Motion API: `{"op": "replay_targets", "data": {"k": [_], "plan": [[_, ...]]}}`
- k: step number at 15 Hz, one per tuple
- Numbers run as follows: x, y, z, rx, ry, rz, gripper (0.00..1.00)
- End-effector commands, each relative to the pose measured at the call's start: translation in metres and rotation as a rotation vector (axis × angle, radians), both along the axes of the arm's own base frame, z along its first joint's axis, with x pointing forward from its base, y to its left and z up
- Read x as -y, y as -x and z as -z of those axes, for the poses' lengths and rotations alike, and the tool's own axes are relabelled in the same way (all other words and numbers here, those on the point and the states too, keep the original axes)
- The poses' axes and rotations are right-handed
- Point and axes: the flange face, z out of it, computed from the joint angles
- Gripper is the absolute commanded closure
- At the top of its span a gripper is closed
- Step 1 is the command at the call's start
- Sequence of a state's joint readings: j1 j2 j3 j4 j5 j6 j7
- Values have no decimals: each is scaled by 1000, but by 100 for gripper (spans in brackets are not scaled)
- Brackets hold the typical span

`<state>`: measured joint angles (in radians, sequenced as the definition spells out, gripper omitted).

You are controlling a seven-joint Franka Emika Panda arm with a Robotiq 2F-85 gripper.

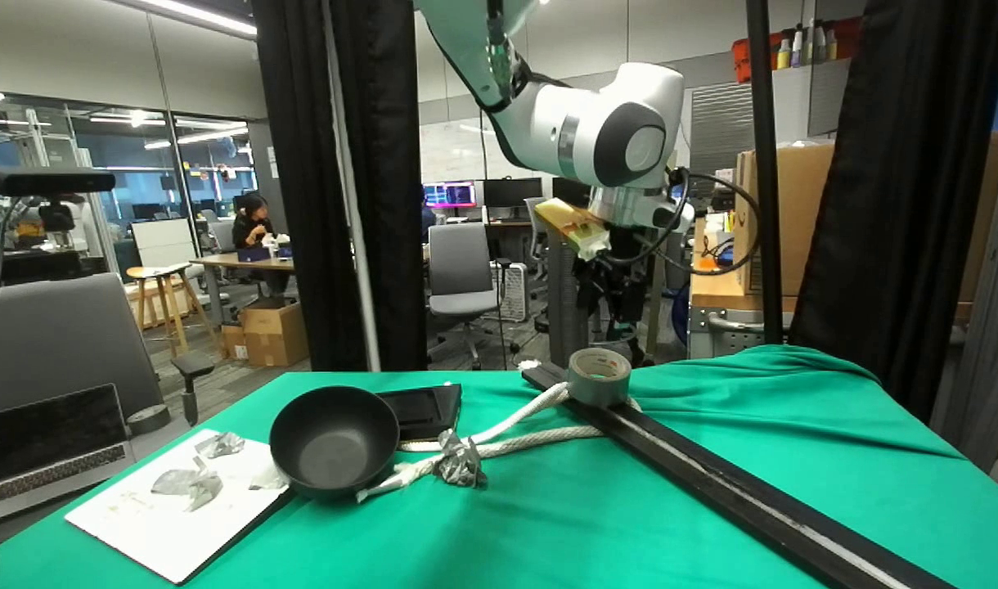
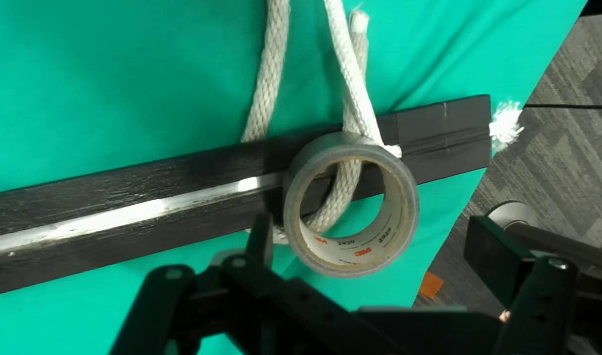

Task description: Put the masking tape in the bowl

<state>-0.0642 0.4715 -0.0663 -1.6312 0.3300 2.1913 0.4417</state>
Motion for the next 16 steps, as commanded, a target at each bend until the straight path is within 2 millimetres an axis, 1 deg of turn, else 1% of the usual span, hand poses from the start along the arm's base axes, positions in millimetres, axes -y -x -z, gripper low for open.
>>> {"op": "replay_targets", "data": {"k": [1,6,10,16], "plan": [[5,-11,18,10,35,-27,0],[-5,-22,40,-11,44,-28,0],[-9,-31,52,-15,44,-35,0],[-2,-32,77,-33,43,-34,0]]}}
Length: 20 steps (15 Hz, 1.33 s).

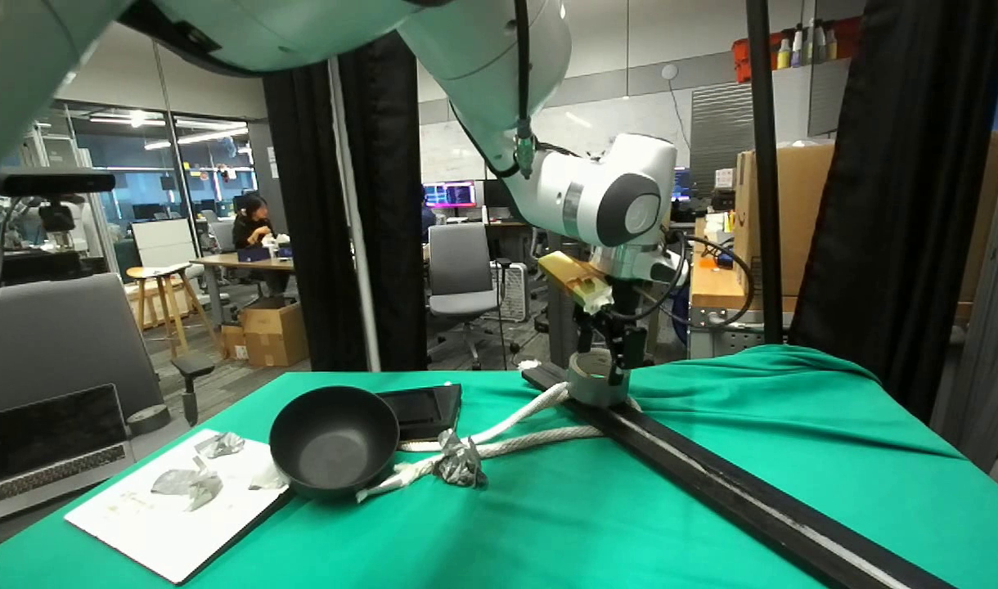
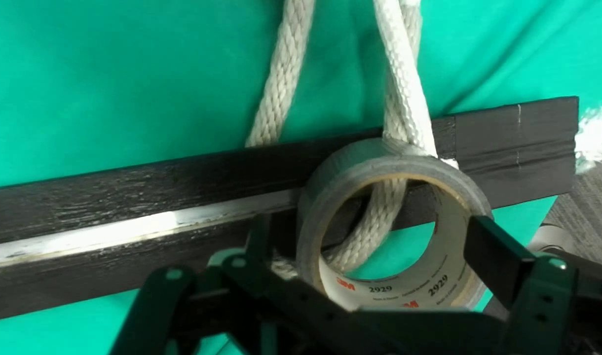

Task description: Put the masking tape in the bowl

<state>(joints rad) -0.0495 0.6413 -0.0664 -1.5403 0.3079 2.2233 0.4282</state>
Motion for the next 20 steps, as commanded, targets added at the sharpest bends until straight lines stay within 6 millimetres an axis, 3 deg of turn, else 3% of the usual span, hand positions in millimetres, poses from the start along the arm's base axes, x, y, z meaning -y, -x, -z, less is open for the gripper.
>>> {"op": "replay_targets", "data": {"k": [1,9,10,11,17,19,20], "plan": [[8,-8,6,16,13,1,0],[23,-6,17,6,22,8,0],[23,-6,19,8,19,2,25],[23,-6,20,14,27,-4,26],[23,-7,23,21,31,-20,73],[23,-7,22,24,33,-24,86],[24,-8,21,27,35,-26,88]]}}
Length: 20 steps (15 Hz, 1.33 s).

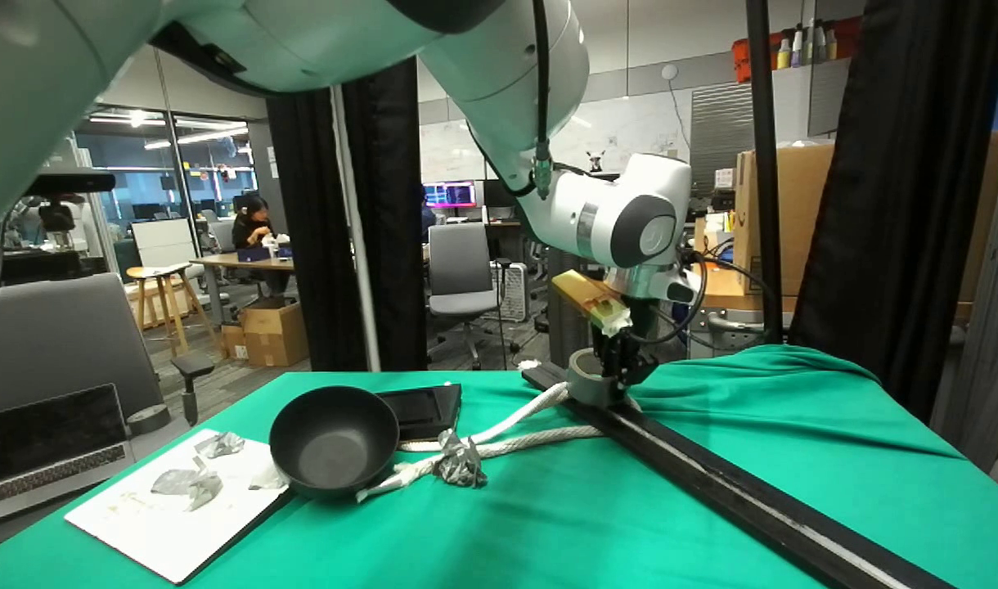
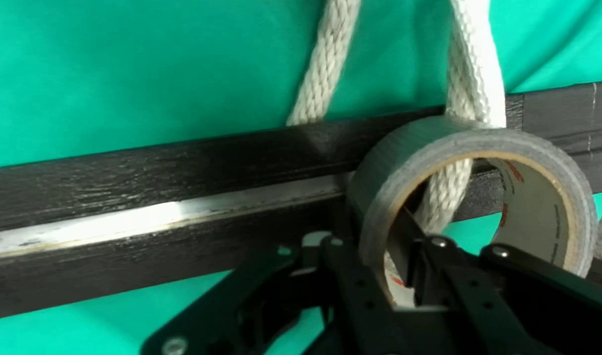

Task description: Put the masking tape in the bowl

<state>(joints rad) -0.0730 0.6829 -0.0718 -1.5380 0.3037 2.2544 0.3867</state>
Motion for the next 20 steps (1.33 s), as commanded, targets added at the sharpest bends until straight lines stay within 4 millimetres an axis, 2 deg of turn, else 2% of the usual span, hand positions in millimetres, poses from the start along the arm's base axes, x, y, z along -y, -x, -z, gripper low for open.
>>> {"op": "replay_targets", "data": {"k": [1,2,3,6,11,15,20], "plan": [[3,-9,-5,32,20,-18,90],[3,-9,-6,35,23,-19,93],[3,-9,-7,37,26,-21,87],[4,-7,-19,44,32,-24,87],[7,10,-76,80,57,-28,87],[7,40,-121,97,70,-43,87],[-14,100,-137,19,47,-118,87]]}}
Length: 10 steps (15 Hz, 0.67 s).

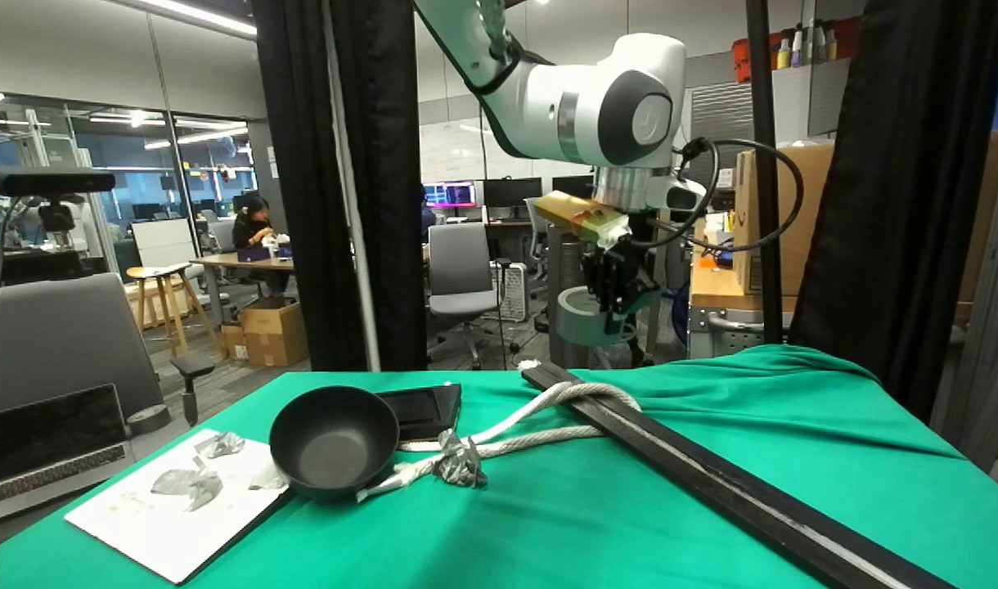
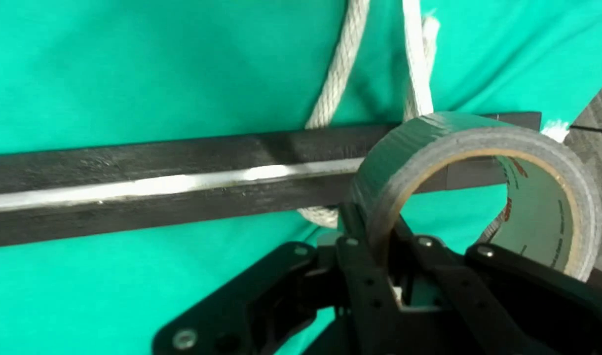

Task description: Put the masking tape in the bowl

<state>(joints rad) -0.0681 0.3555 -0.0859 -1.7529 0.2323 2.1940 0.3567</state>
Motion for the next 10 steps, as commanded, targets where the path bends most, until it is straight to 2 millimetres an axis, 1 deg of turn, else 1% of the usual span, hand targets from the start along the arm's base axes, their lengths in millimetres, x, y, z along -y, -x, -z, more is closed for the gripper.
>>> {"op": "replay_targets", "data": {"k": [1,5,10], "plan": [[-23,59,-17,-48,8,-77,87],[-50,102,-14,-79,26,-144,87],[-89,153,3,-121,28,-227,87]]}}
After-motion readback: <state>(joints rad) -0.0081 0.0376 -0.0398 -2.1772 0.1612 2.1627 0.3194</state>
